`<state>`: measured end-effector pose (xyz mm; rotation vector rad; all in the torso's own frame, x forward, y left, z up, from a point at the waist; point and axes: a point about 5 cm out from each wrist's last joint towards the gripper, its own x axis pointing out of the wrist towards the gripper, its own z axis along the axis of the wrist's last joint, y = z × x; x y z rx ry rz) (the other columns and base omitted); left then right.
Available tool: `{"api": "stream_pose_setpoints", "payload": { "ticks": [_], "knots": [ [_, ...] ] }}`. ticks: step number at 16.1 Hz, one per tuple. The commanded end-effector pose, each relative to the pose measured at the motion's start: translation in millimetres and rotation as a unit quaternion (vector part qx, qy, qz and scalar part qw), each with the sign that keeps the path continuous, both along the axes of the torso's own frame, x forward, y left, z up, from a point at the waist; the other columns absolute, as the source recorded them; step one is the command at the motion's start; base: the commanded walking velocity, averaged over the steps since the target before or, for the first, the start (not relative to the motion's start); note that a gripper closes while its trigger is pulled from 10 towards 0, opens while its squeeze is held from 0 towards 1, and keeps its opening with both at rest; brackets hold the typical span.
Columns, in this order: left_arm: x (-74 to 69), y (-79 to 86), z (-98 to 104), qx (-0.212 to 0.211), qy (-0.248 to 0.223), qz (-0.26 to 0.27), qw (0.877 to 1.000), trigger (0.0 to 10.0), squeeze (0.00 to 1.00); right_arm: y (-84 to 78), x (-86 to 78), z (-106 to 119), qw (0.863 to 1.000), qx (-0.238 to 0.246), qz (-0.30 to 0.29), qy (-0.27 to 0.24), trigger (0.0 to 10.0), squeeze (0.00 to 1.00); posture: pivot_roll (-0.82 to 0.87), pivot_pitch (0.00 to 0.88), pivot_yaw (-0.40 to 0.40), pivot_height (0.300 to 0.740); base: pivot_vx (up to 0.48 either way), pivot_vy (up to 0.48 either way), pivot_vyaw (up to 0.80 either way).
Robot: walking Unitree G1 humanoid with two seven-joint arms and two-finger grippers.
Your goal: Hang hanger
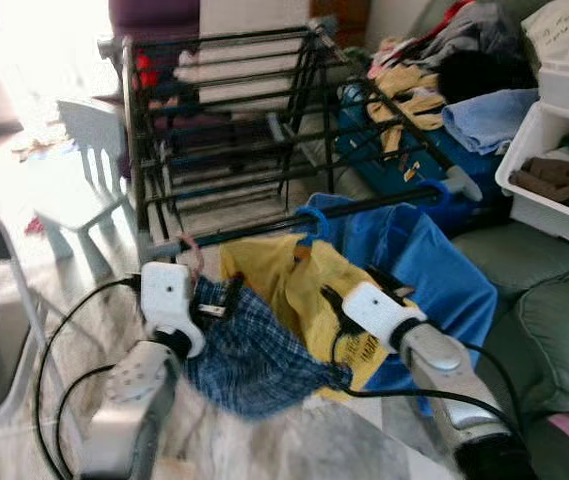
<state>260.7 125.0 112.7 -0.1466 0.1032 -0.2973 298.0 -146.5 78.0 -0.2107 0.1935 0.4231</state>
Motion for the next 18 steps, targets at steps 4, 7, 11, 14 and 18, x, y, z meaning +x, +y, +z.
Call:
{"api": "stream_pose_setpoints", "payload": {
  "ticks": [4,7,11,14,18],
  "knots": [
    [-4.2,-1.1,-1.7,0.006,0.007,-0.017,1.0,10.0,0.0,-7.0,5.4,6.3,0.999,-0.033,-0.021,-0.032,10.0,0.0,-0.08,0.0,0.012,0.74,0.073,0.095,0.0],
    [-4.2,-2.7,-2.1,0.006,0.008,-0.022,1.0,10.0,0.0,-14.0,6.9,5.2,0.998,-0.053,-0.019,-0.031,10.0,0.0,-0.08,0.0,0.015,0.74,0.0,0.0,0.0],
    [-5.5,-3.7,-3.6,0.009,0.016,-0.032,0.999,10.0,0.0,-31.5,12.3,1.1,0.994,-0.097,-0.038,-0.02,10.0,0.0,-0.08,0.0,0.013,0.74,0.0,0.0,0.0],
    [-7.1,-4.0,-3.8,0.014,0.02,-0.038,0.999,10.0,0.0,-46.0,18.4,2.3,0.993,-0.111,-0.039,-0.016,10.0,0.0,-0.07,0.0,0.017,0.74,0.0,0.0,0.0],
    [-10.5,0.8,-1.4,0.018,0.024,-0.048,0.998,10.0,0.0,-47.8,33.4,2.7,0.995,-0.098,0.019,0.013,10.0,0.0,-0.05,0.0,0.042,0.74,0.0,0.0,0.0]
  ]
}}
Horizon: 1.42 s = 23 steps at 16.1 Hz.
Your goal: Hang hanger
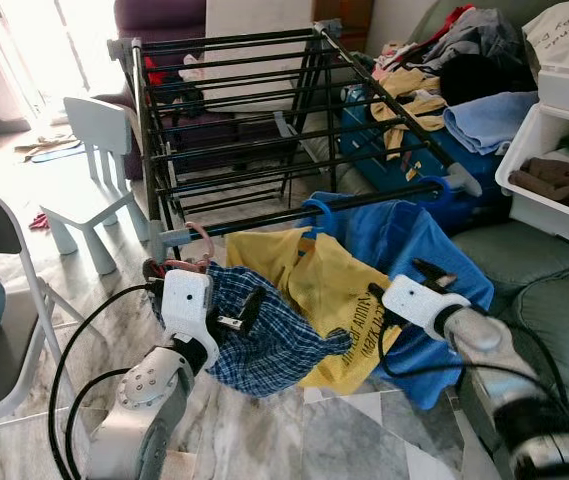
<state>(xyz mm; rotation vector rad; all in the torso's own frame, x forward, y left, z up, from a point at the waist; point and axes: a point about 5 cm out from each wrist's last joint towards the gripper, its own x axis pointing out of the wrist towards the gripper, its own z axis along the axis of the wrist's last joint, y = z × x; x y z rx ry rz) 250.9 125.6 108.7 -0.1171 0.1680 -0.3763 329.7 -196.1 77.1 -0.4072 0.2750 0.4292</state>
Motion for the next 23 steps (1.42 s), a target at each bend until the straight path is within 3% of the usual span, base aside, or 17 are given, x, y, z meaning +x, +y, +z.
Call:
{"api": "stream_pose_setpoints", "payload": {
  "ticks": [1,5,8,9,10,15,23],
  "knots": [
    [-1.6,1.1,3.8,0.001,-0.002,-0.008,1.0,10.0,0.0,6.0,5.5,4.8,1.0,0.009,0.026,-0.003,10.0,0.0,-0.04,0.0,0.046,0.74,0.0,0.0,0.0],
    [-7.0,5.9,6.3,0.011,0.004,-0.018,1.0,10.0,0.0,25.4,18.7,12.0,0.996,0.006,0.088,0.005,10.0,0.0,0.0,0.0,0.063,0.74,0.0,0.0,0.0],
    [-9.4,10.1,7.1,0.02,0.011,-0.022,0.999,10.0,0.0,28.0,21.3,5.6,0.995,-0.012,0.096,0.038,10.0,0.0,0.01,0.0,0.073,0.74,0.0,0.0,0.0],
    [-10.1,10.7,7.5,0.022,0.014,-0.024,0.999,10.0,0.0,29.2,22.0,5.8,0.994,-0.006,0.099,0.041,1.2,0.0,0.02,0.0,0.074,0.74,0.0,0.0,0.0],
    [-10.6,11.0,7.9,0.023,0.016,-0.025,0.999,10.0,0.0,31.4,22.5,5.4,0.993,0.01,0.103,0.053,0.0,0.0,0.02,0.0,0.075,0.74,0.0,0.0,0.0],
    [-10.6,9.1,8.4,0.028,0.023,-0.035,0.999,10.0,0.0,42.6,20.7,2.9,0.987,0.021,0.145,0.073,0.0,0.0,0.02,0.0,0.08,0.74,0.0,0.0,0.0],
    [-8.4,1.0,5.0,0.024,0.028,-0.046,0.998,10.0,0.0,29.8,20.1,1.6,0.989,0.027,0.122,0.082,0.0,0.0,-0.01,0.0,0.067,0.74,0.0,0.0,0.0]
  ]
}}
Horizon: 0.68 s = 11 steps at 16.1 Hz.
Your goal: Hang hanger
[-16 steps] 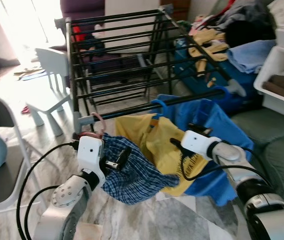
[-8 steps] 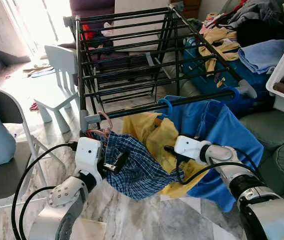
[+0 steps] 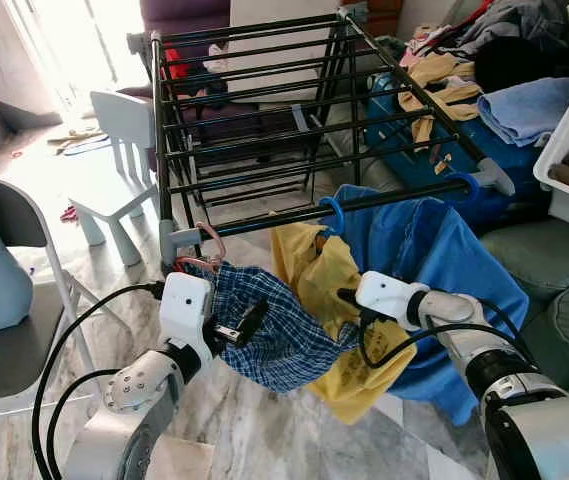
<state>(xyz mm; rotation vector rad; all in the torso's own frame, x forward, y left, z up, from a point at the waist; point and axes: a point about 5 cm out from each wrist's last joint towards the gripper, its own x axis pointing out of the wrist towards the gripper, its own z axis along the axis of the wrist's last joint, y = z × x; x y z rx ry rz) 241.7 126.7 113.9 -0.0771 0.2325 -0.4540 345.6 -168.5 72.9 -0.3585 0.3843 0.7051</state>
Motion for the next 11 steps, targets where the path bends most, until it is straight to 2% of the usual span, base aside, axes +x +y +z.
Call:
{"api": "stream_pose_setpoints", "payload": {
  "ticks": [1,4,7,11],
  "knots": [
    [1.1,-1.2,-0.7,0.0,0.003,-0.001,1.0,10.0,0.0,2.0,2.8,2.6,1.0,0.008,-0.008,0.001,0.0,0.0,-0.01,0.0,0.06,0.74,0.0,0.0,0.0],
    [1.4,-2.8,-2.1,-0.007,0.009,0.004,1.0,10.0,0.0,3.9,-1.5,-2.3,1.0,0.018,-0.002,0.003,0.0,0.0,-0.02,0.0,0.058,0.74,0.0,0.0,0.0],
    [3.0,-3.1,-3.7,-0.006,0.012,0.009,1.0,10.0,0.0,3.0,0.8,1.8,0.999,0.035,-0.012,-0.005,0.0,0.0,-0.02,0.0,0.055,0.74,0.0,0.0,0.0],
    [7.7,2.1,-5.3,0.011,0.011,0.049,0.999,10.0,0.0,5.5,-0.7,0.1,0.999,0.04,-0.009,-0.005,0.0,0.0,-0.03,0.0,0.045,0.74,0.0,0.0,0.0]
  ]
}}
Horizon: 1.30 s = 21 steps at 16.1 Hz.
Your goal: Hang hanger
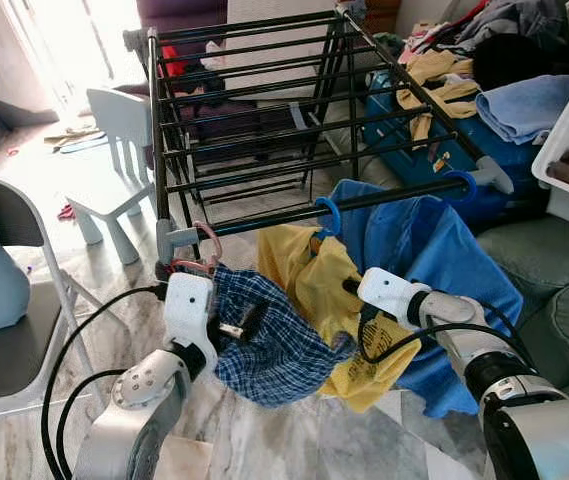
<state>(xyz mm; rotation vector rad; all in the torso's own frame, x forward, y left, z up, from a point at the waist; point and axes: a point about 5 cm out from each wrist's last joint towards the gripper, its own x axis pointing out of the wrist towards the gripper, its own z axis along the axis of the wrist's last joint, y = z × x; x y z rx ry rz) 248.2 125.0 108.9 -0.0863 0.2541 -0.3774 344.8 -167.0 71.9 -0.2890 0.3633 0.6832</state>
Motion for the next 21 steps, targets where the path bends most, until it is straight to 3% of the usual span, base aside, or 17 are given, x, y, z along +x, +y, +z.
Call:
{"api": "stream_pose_setpoints", "payload": {
  "ticks": [1,3,4,5,6,8,11,12,13,14,17,19,21],
  "knots": [
    [2.2,3.2,-0.4,0.015,-0.003,0.013,1.0,10.0,0.0,4.5,0.1,1.0,1.0,0.008,0.007,-0.005,0.0,0.0,-0.03,0.0,0.043,0.74,0.0,0.0,0.0],
    [8.5,5.3,2.8,0.025,-0.021,0.03,0.999,10.0,0.0,5.5,8.7,14.7,0.998,0.032,-0.033,-0.052,0.0,0.0,-0.04,0.0,0.038,0.74,0.0,0.0,0.0],
    [11.2,6.2,4.4,0.004,-0.021,0.035,0.999,10.0,0.0,5.2,11.4,19.9,0.996,0.042,-0.045,-0.067,0.0,0.0,-0.04,0.0,0.038,0.74,0.0,0.0,0.0],
    [16.8,7.9,9.9,-0.043,-0.027,0.041,0.998,10.0,0.0,5.3,15.7,31.2,0.99,0.068,-0.068,-0.1,0.0,0.0,-0.05,0.0,0.035,0.74,0.0,0.0,0.0],
    [19.7,9.3,11.8,-0.045,-0.032,0.05,0.997,10.0,0.0,5.1,17.0,37.6,0.986,0.08,-0.081,-0.126,0.0,0.0,-0.06,0.0,0.036,0.74,0.0,0.0,0.0],
    [29.2,11.3,18.6,-0.043,-0.047,0.075,0.995,10.0,0.0,6.5,15.6,53.8,0.968,0.112,-0.114,-0.194,0.0,0.0,-0.09,0.0,0.031,0.74,0.0,0.0,0.0],
    [38.7,5.5,22.7,-0.049,-0.059,0.079,0.994,10.0,0.0,10.5,4.3,54.7,0.956,0.131,-0.149,-0.214,0.0,0.0,-0.14,0.0,0.031,0.74,0.0,0.0,0.0],
    [44.0,0.2,27.7,-0.048,-0.072,0.073,0.994,10.0,0.0,7.4,-2.2,51.3,0.953,0.133,-0.172,-0.211,4.7,0.0,-0.16,0.0,0.043,0.74,0.0,0.0,0.0],
    [47.1,-0.8,29.2,-0.046,-0.078,0.072,0.993,10.0,0.0,6.0,-4.2,50.2,0.952,0.135,-0.182,-0.206,4.7,0.0,-0.16,0.0,0.044,0.74,0.0,0.0,0.0],
    [52.7,-0.3,27.3,-0.049,-0.077,0.077,0.993,10.0,0.0,-0.6,-8.5,44.3,0.949,0.139,-0.206,-0.195,10.0,0.0,-0.17,0.0,0.05,0.74,0.0,0.0,0.0],
    [56.3,4.8,25.2,-0.026,-0.083,0.091,0.992,10.0,0.0,-12.3,-23.6,39.2,0.938,0.147,-0.244,-0.197,10.0,0.0,-0.16,0.0,0.047,0.74,0.0,0.0,0.0],
    [50.1,14.7,22.4,-0.028,-0.085,0.123,0.988,10.0,0.0,-24.7,-44.5,36.1,0.93,0.131,-0.276,-0.205,10.0,0.0,-0.14,0.0,0.016,0.74,0.0,0.0,0.0],
    [40.0,22.9,7.6,-0.025,-0.065,0.143,0.987,10.0,0.0,-23.4,-59.2,30.4,0.94,0.127,-0.258,-0.184,10.0,0.0,-0.15,0.0,0.006,0.74,0.0,0.0,0.0]
  ]
}}
